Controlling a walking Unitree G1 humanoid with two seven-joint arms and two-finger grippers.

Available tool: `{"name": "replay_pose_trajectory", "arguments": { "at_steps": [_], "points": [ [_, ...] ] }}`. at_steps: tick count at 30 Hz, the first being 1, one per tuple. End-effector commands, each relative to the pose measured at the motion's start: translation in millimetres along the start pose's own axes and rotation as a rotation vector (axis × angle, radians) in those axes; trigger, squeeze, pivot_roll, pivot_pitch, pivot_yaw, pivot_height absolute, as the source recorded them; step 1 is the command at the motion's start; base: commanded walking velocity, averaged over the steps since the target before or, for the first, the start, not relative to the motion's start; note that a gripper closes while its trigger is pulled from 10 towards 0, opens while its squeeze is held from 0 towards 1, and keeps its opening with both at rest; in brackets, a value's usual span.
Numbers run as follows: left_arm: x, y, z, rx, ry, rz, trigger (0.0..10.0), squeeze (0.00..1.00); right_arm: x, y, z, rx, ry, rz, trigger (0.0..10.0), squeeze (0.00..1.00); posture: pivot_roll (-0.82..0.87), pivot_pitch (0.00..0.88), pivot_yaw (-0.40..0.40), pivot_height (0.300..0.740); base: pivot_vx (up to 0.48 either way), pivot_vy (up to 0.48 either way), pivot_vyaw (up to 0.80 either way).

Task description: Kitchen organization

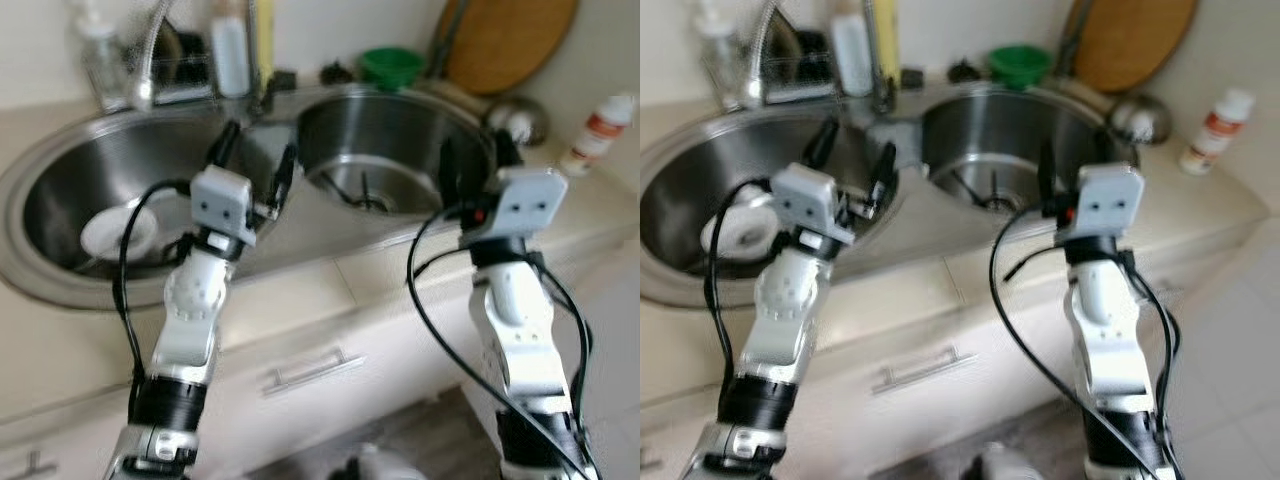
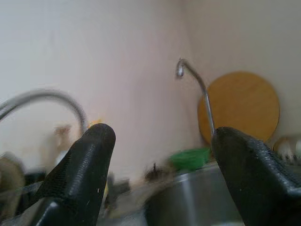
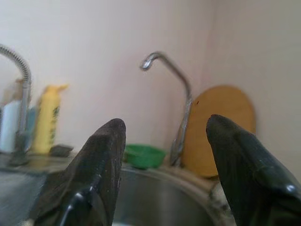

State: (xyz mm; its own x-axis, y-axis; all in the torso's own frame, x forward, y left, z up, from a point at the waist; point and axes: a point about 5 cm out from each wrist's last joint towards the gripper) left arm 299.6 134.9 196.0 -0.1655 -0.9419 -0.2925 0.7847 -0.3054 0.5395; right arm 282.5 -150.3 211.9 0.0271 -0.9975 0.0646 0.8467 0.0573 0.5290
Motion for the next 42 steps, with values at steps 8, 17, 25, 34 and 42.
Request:
{"name": "replay_pose_trajectory", "arguments": {
  "at_steps": [8,17,25,34,42],
  "points": [
    [13.0,-5.8,-8.2,-0.034,-0.013,-0.044,10.0,0.00,6.7,-5.3,-1.9,-0.003,-0.020,-0.019,10.0,0.00,0.07,0.000,-0.024,0.740,0.000,0.000,-0.79],
    [13.2,-5.6,-8.4,-0.037,-0.021,-0.049,10.0,0.00,6.9,-5.3,-2.9,-0.007,-0.012,-0.026,10.0,0.00,0.07,0.000,-0.021,0.740,-0.269,0.000,-0.79],
    [13.3,-5.7,-7.2,-0.023,-0.019,-0.054,10.0,0.00,6.7,-5.7,-2.9,-0.005,-0.011,-0.031,10.0,0.00,0.07,0.000,-0.018,0.740,-0.110,0.000,-0.79],
    [14.4,-6.8,-11.0,-0.048,-0.008,-0.061,10.0,0.00,7.7,-6.5,-3.7,-0.013,-0.014,-0.035,10.0,0.00,0.07,0.000,-0.018,0.740,0.000,0.000,-0.79],
    [16.9,-7.8,-14.5,-0.074,0.002,-0.076,10.0,0.00,10.7,-7.1,-6.3,-0.030,-0.020,-0.046,10.0,0.00,0.06,0.000,-0.023,0.740,0.000,-0.043,-0.79]
  ]
}}
Point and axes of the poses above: a point about 5 cm out from each wrist's last joint towards the gripper, its own y axis pointing out of the wrist towards the gripper, its own z axis along the axis of the wrist's last joint, x = y × z, and after that the axes turned 3 degrees about y, right-handed
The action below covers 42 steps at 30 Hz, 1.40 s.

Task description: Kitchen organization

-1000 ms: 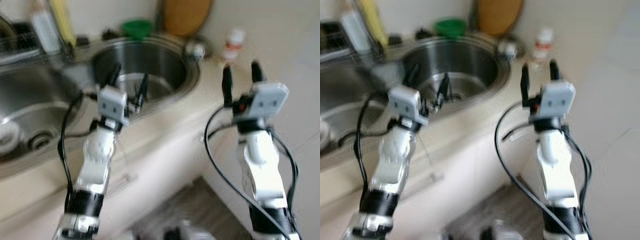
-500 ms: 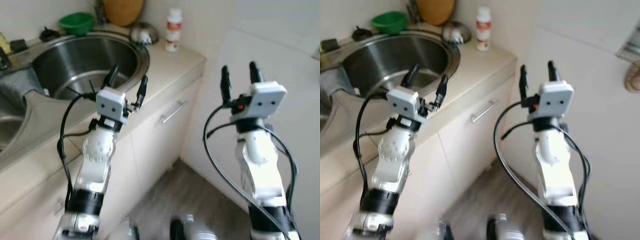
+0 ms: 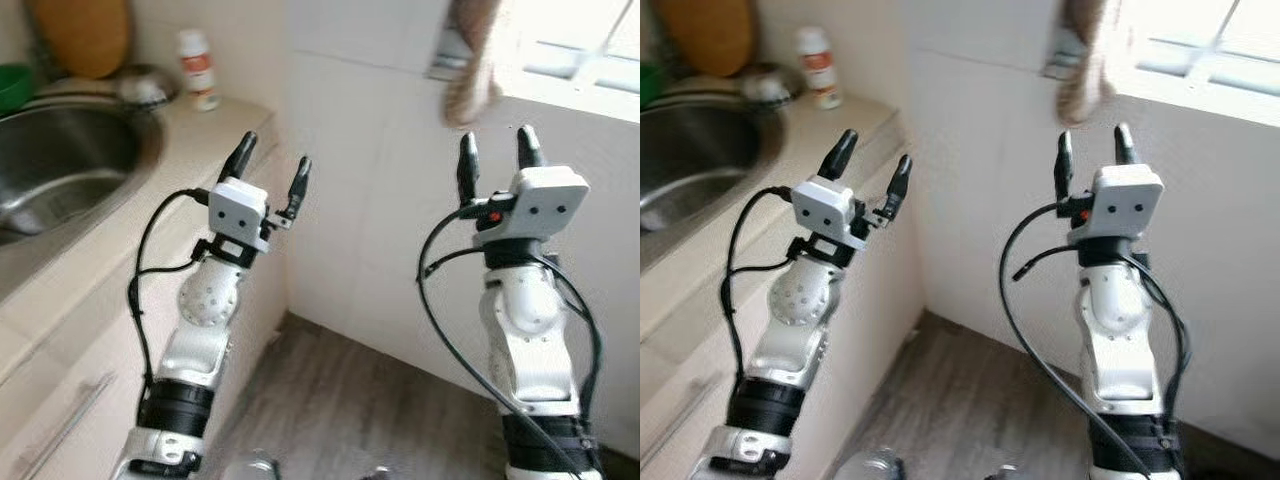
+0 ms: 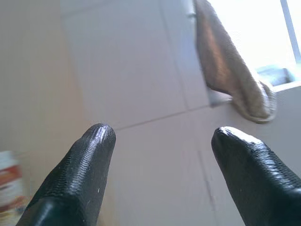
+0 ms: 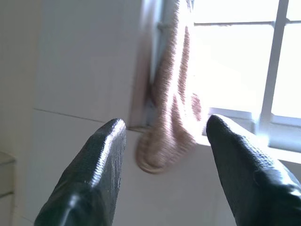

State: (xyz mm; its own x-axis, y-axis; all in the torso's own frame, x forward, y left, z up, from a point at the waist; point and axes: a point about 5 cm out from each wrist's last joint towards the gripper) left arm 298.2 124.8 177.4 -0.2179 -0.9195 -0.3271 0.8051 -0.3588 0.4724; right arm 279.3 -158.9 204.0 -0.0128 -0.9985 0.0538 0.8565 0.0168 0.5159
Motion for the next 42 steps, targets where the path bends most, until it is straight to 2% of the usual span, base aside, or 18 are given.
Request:
{"name": "replay_pose_trajectory", "arguments": {
  "at_steps": [1,5,42],
  "points": [
    [1.9,0.4,-2,-0.017,0.001,-0.010,10.0,0.00,3.0,0.4,-1,-0.013,-0.008,-0.008,10.0,0.00,0.06,0.000,-0.023,0.740,0.000,-0.345,-0.79],
    [2.9,0.2,-3,-0.022,-0.001,-0.013,10.0,0.00,5.5,0.4,-2,-0.022,-0.005,-0.022,10.0,0.00,0.06,0.000,-0.023,0.740,0.000,-0.472,-0.79],
    [3.8,-1.9,-13,-0.084,-0.038,-0.009,10.0,0.00,11.2,0.0,-10,-0.070,-0.020,-0.076,10.0,0.00,0.06,0.000,-0.017,0.740,0.000,0.000,-0.79]
  ]
}}
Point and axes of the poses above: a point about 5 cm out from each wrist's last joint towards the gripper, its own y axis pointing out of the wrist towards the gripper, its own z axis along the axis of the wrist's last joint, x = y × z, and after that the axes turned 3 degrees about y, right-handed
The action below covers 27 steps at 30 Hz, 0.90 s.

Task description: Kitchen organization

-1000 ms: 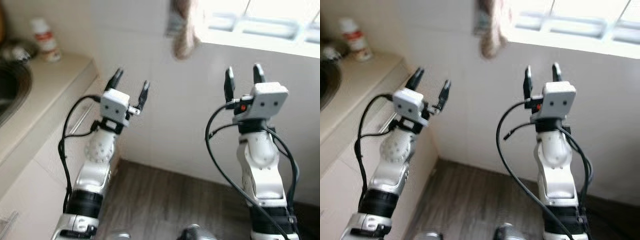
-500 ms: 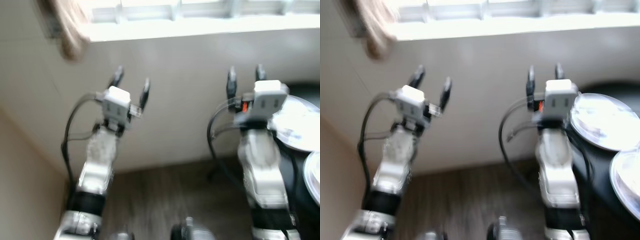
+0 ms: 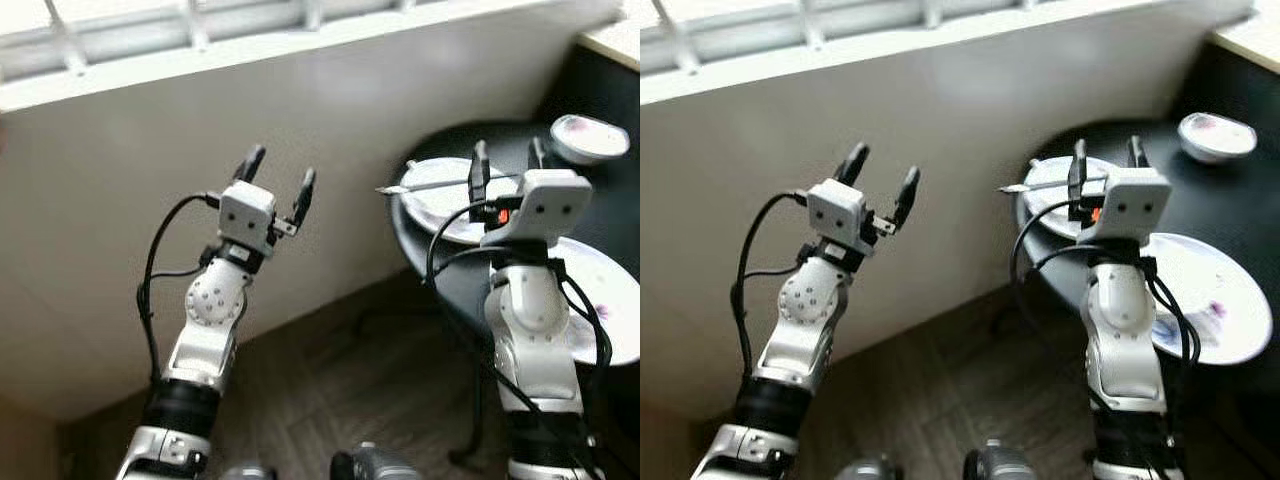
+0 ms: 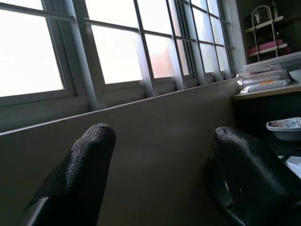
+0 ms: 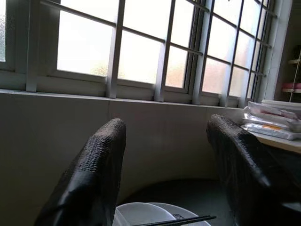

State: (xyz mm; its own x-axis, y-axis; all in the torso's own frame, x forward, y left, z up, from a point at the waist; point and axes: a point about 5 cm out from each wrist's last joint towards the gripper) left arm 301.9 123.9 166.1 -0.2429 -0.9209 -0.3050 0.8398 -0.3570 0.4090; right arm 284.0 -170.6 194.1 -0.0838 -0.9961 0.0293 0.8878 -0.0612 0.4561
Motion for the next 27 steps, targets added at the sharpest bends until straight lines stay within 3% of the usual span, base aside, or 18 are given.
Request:
{"name": "replay_pose_trajectory", "arguments": {
  "at_steps": [1,12,19,23,27],
  "points": [
    [-0.1,0.3,-2,-0.016,-0.008,0.002,10.0,0.00,0.5,1.4,1,0.000,-0.007,-0.005,10.0,0.00,0.06,0.000,-0.018,0.740,0.000,0.000,-0.78],
    [1.1,-1.3,-5,-0.036,-0.011,-0.002,10.0,0.00,5.7,0.0,-10,-0.070,-0.020,-0.032,10.0,0.00,0.06,0.000,-0.019,0.740,0.000,0.000,-0.78],
    [2.1,-1.9,-8,-0.052,-0.010,-0.008,10.0,0.00,24.4,-1.9,-40,-0.298,0.016,-0.064,10.0,0.00,0.06,0.000,-0.018,0.740,0.000,0.000,0.00],
    [2.0,-1.9,-8,-0.059,-0.009,-0.009,10.0,0.00,34.3,-0.3,-45,-0.349,0.015,-0.073,10.0,0.00,0.06,0.000,-0.018,0.740,0.000,0.000,0.00],
    [2.5,-1.7,-10,-0.068,-0.010,-0.011,10.0,0.00,41.5,-0.4,-59,-0.490,0.019,0.057,10.0,0.00,0.05,0.000,-0.018,0.740,0.000,0.000,0.00]
  ]
}}
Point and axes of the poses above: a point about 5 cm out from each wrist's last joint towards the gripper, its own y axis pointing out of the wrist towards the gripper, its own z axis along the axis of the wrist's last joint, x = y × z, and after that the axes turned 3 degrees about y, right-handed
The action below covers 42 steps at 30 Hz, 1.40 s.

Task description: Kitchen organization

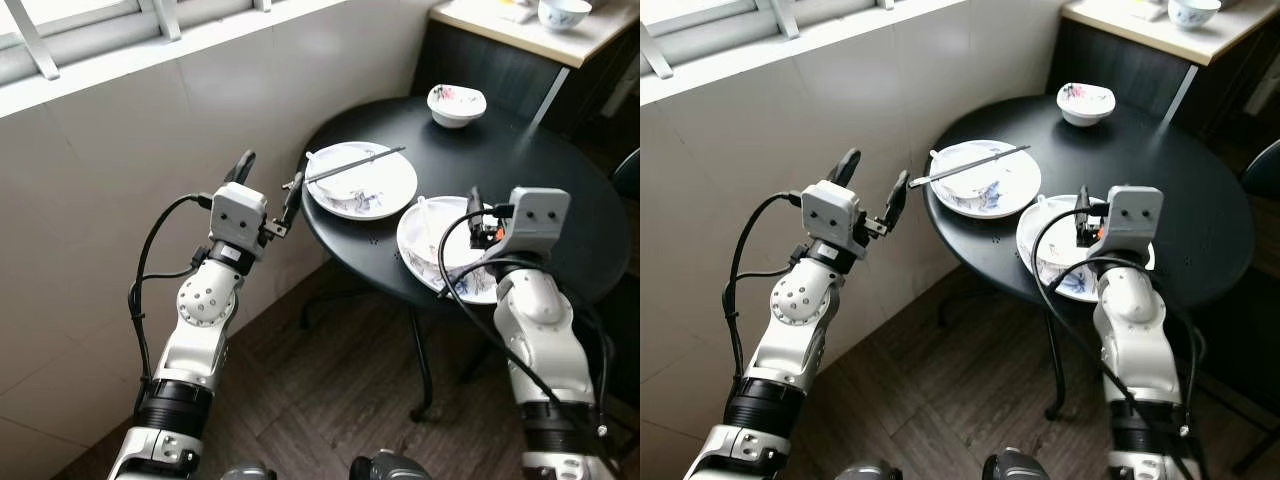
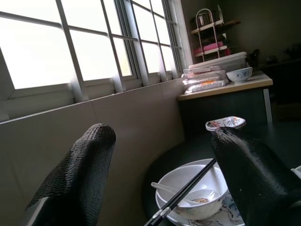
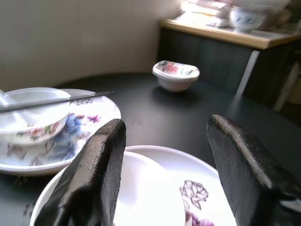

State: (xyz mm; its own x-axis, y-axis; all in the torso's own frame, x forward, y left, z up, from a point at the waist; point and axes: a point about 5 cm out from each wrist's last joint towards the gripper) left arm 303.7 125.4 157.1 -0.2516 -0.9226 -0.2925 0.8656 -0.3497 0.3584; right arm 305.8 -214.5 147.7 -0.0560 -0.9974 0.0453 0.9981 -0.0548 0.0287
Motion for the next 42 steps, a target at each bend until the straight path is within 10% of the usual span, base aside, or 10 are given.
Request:
{"name": "replay_pose_trajectory", "arguments": {
  "at_steps": [1,13,23,35,42],
  "points": [
    [1.7,1.3,-1,-0.013,0.005,-0.009,10.0,0.00,1.4,1.3,-8,-0.079,0.022,0.079,10.0,0.00,0.05,0.000,-0.018,0.740,0.000,0.000,0.00],
    [2.0,3.9,-3,-0.026,0.004,-0.001,10.0,0.00,36.3,19.1,-31,-0.297,0.024,0.236,10.0,0.00,0.05,0.000,-0.025,0.740,0.000,0.000,0.00],
    [1.7,3.7,-3,-0.031,0.007,0.006,10.0,0.00,44.9,37.2,-16,-0.275,0.003,0.262,10.0,0.00,0.06,0.000,-0.032,0.740,0.000,0.000,0.00],
    [0.1,-0.2,-3,-0.031,-0.005,0.014,10.0,0.00,-30.6,24.9,43,0.220,-0.022,0.363,10.0,0.00,0.06,0.000,-0.028,0.740,0.000,0.000,0.00],
    [1.8,-0.6,-3,-0.031,-0.009,0.002,10.0,0.00,-63.4,-1.9,42,0.315,-0.010,0.370,10.0,0.00,0.06,0.000,-0.023,0.740,0.000,0.000,0.00]
  ]
}}
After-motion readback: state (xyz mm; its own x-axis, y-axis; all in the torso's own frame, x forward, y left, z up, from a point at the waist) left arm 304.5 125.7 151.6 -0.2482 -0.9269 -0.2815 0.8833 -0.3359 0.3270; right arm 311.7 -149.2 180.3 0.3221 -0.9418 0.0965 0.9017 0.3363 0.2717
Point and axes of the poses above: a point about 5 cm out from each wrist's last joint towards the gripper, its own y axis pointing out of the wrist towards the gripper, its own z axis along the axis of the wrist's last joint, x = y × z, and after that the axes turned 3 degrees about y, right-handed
